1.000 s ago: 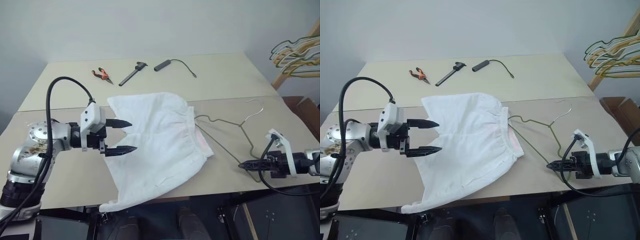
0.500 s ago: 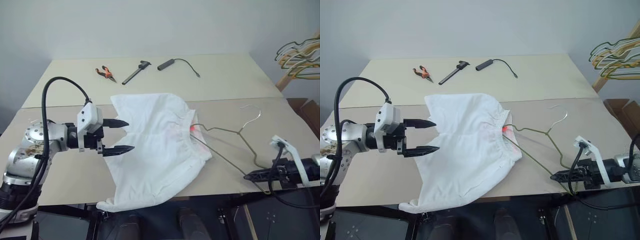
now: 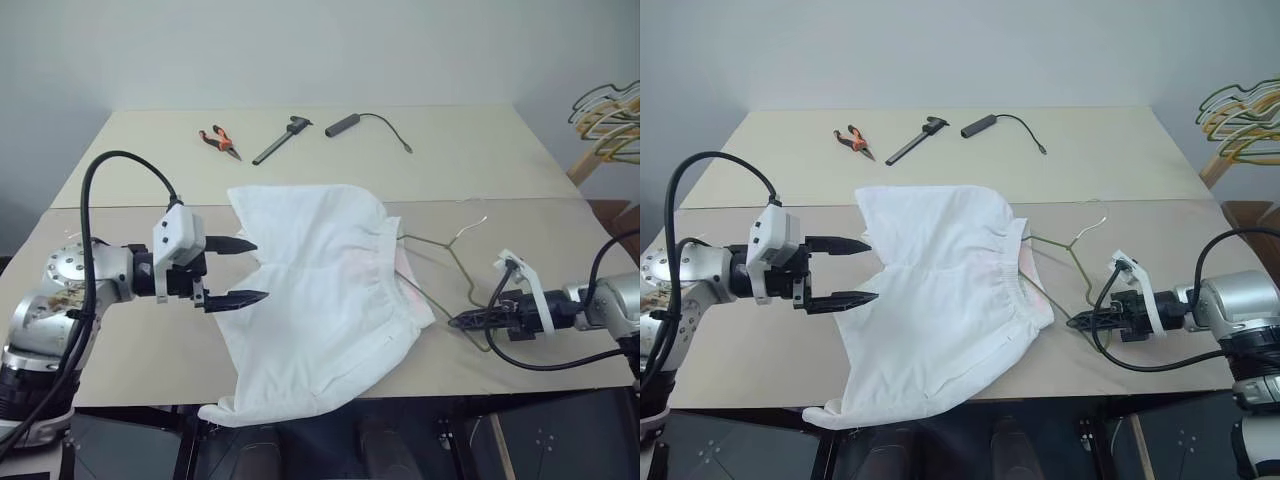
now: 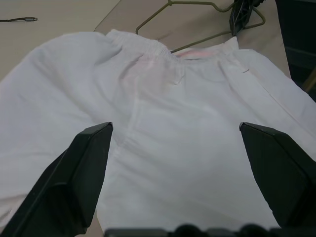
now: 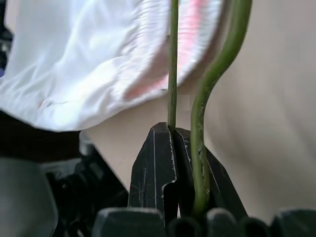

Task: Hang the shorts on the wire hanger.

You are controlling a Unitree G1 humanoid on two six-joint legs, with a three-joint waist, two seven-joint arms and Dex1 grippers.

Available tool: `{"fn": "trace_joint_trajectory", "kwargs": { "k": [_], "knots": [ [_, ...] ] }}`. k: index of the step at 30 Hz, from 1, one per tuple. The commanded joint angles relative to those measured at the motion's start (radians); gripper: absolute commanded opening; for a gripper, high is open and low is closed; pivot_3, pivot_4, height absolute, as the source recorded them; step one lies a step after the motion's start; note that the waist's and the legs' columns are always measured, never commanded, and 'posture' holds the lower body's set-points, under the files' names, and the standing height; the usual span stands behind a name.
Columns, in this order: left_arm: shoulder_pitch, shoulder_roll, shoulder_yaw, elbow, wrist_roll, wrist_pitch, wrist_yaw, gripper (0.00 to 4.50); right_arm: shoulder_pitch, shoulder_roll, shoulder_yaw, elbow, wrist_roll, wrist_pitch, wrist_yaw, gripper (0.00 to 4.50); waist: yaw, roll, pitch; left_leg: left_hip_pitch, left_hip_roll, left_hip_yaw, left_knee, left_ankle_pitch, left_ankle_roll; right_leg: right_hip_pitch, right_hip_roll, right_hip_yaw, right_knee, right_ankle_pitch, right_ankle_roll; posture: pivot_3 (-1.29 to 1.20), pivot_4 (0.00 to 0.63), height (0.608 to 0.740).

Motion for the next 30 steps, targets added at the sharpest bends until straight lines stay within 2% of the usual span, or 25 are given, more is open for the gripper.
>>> {"fn": "trace_joint_trajectory", "kwargs": {
  "k": [1,5,9,16,21,26,30],
  "knots": [
    [-0.003,0.022,0.039,-0.036,-0.024,0.001,0.004,4.47,-0.068,0.018,0.017,0.039,-0.025,-0.026,0.017,0.0,-0.002,0.0,0.0,0.0,0.0,0.0,0.0,0.0,0.0,0.0,0.0,0.0,0.001,0.0,0.0,-0.02,0.137,0.74],
    [-0.011,0.03,0.036,-0.03,-0.025,-0.002,-0.002,4.47,-0.175,0.096,0.05,0.195,-0.09,-0.021,-0.033,0.0,-0.004,0.0,0.0,0.002,0.0,0.0,0.0,0.0,0.0,0.0,0.0,0.0,0.002,0.0,-0.001,-0.01,0.134,0.74],
    [-0.017,0.035,0.034,-0.02,-0.016,-0.011,-0.002,4.47,-0.249,0.152,0.097,0.311,-0.141,-0.032,-0.004,0.0,0.0,0.0,0.0,0.001,0.0,0.0,0.0,0.0,0.0,0.0,0.0,0.0,0.002,0.0,-0.001,0.0,0.132,0.74],
    [0.004,0.046,0.054,-0.035,-0.023,-0.008,0.0,4.47,-0.325,0.215,0.09,0.477,-0.191,-0.062,0.005,0.0,0.012,0.0,0.0,0.001,0.0,0.0,0.0,0.0,0.0,0.0,0.0,0.0,0.002,0.0,-0.001,0.02,0.129,0.74],
    [0.01,0.048,0.059,-0.04,-0.023,-0.008,0.001,4.47,-0.384,0.262,0.018,0.609,-0.214,-0.132,-0.046,0.0,0.017,0.0,0.0,0.001,0.0,0.0,0.0,0.0,0.0,0.0,0.0,0.0,0.002,0.001,-0.001,0.02,0.126,0.74],
    [0.008,0.052,0.064,-0.037,-0.023,-0.006,0.002,4.47,-0.392,0.269,0.009,0.6,-0.253,-0.202,-0.041,0.0,0.018,0.0,0.0,0.0,0.0,0.0,0.0,0.0,0.0,0.0,0.0,-0.001,0.002,0.001,-0.001,0.02,0.128,0.74],
    [0.01,0.053,0.065,-0.035,-0.02,-0.009,0.002,4.47,-0.342,0.243,-0.012,0.441,-0.29,-0.309,-0.097,0.0,0.018,0.0,0.0,0.0,0.0,0.0,0.0,0.0,0.0,0.0,0.0,-0.001,0.002,0.001,-0.001,0.02,0.13,0.74]
  ]
}}
